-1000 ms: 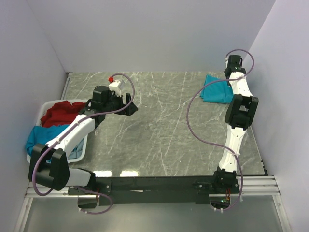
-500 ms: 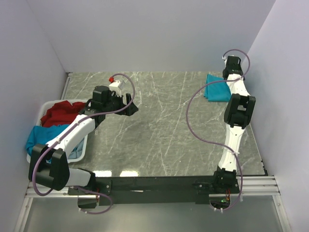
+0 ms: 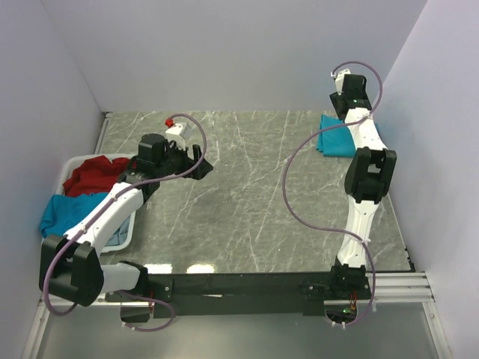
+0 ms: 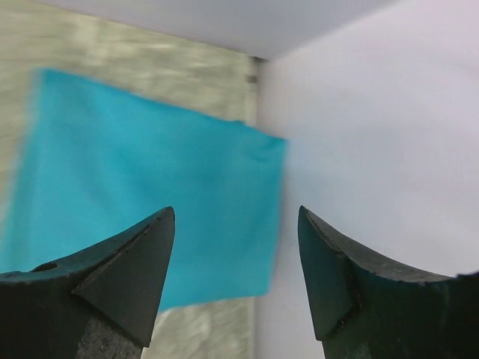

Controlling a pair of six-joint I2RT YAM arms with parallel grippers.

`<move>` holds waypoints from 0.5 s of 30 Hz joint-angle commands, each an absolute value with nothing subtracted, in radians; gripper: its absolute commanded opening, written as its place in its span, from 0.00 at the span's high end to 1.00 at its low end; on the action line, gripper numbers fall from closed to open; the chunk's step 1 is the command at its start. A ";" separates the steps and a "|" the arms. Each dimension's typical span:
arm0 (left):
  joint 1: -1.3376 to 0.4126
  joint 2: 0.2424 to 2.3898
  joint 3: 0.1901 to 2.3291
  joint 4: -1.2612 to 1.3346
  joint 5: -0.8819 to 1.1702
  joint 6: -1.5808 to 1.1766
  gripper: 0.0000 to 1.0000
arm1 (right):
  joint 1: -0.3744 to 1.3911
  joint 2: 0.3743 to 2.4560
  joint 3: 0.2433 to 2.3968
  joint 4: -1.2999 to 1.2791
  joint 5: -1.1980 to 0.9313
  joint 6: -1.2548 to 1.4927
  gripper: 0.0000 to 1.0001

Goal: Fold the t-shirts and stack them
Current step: Neatly place the folded tshirt to the corner, then reset both grippers

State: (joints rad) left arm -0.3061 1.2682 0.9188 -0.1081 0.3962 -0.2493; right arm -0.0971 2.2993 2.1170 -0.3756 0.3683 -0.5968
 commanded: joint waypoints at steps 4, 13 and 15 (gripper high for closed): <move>-0.304 1.200 0.904 -0.051 0.399 -0.230 0.12 | -0.127 2.192 2.045 -0.629 -0.107 -0.422 0.28; -0.302 1.125 0.882 -0.012 0.252 -0.285 0.06 | -0.077 1.894 1.691 -0.626 -0.460 -0.428 0.29; -0.281 1.091 0.876 -0.008 0.201 -0.324 0.00 | -0.057 1.708 1.485 -0.484 -0.376 -0.393 0.28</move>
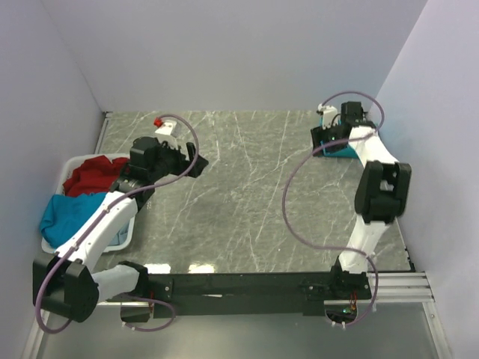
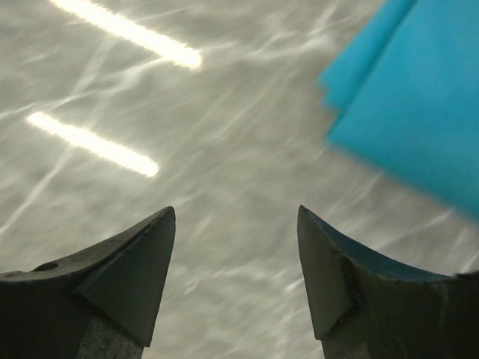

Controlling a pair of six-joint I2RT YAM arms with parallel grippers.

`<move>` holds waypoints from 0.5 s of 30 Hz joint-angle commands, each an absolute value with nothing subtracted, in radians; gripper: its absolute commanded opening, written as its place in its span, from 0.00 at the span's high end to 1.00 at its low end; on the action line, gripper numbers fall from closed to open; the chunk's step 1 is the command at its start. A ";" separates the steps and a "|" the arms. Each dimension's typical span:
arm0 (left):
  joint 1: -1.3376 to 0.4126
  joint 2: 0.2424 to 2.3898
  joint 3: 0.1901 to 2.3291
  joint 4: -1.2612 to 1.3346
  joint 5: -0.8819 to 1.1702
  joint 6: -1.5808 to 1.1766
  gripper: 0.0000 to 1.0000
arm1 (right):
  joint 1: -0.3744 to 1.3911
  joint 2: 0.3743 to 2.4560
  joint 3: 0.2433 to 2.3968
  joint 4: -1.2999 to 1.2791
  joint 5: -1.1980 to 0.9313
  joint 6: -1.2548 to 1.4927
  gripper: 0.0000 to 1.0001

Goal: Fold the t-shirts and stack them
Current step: Reset both grippers

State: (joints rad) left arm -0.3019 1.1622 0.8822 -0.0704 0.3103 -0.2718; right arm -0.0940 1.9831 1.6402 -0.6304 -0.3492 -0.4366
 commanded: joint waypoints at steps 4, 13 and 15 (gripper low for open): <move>-0.216 1.043 0.890 -0.015 0.137 -0.411 0.00 | -0.049 1.368 1.192 -0.257 -0.223 -0.290 0.26; -0.046 0.913 0.812 -0.130 0.008 -0.405 0.01 | -0.075 0.961 0.900 -0.081 0.156 -0.023 0.16; -0.046 0.865 0.772 -0.143 0.003 -0.376 0.01 | -0.075 0.931 0.887 -0.103 0.196 0.038 0.16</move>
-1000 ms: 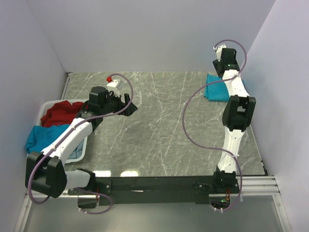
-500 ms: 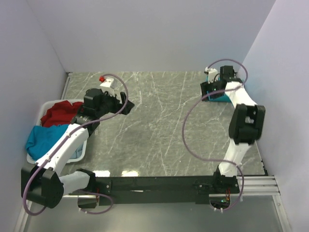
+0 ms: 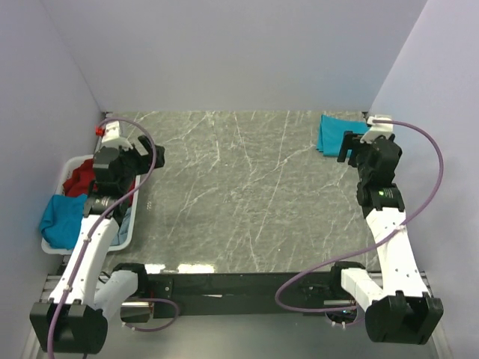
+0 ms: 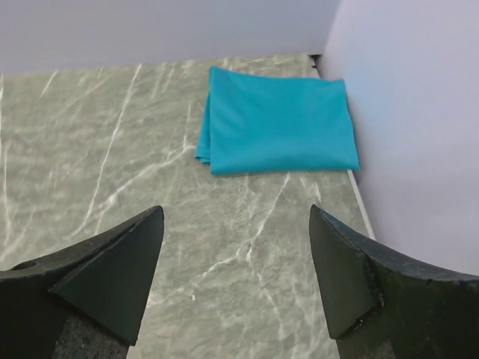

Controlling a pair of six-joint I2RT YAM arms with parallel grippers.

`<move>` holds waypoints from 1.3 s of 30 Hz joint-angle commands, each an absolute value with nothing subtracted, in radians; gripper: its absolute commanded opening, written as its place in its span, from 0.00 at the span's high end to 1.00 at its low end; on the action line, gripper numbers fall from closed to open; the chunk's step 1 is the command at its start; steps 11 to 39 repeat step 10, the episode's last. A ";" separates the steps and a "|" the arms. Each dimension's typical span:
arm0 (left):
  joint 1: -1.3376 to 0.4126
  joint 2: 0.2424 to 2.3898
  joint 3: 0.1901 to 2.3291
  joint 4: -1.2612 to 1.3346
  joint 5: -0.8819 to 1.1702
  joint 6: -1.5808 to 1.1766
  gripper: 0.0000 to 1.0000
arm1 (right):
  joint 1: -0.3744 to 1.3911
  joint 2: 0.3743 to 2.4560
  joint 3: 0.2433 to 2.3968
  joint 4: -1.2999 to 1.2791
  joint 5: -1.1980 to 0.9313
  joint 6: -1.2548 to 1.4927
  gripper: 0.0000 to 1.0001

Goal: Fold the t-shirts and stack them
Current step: Reset both grippers

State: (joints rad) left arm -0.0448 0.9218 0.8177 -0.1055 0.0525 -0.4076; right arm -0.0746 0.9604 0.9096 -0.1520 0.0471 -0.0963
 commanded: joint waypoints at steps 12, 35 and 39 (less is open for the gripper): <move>-0.046 0.795 0.733 -0.147 -0.018 -0.336 0.00 | -0.078 0.802 0.773 -0.037 0.187 0.057 0.16; -0.046 0.795 0.733 -0.147 -0.018 -0.336 0.00 | -0.078 0.802 0.773 -0.037 0.187 0.057 0.16; -0.046 0.795 0.733 -0.147 -0.018 -0.336 0.00 | -0.078 0.802 0.773 -0.037 0.187 0.057 0.16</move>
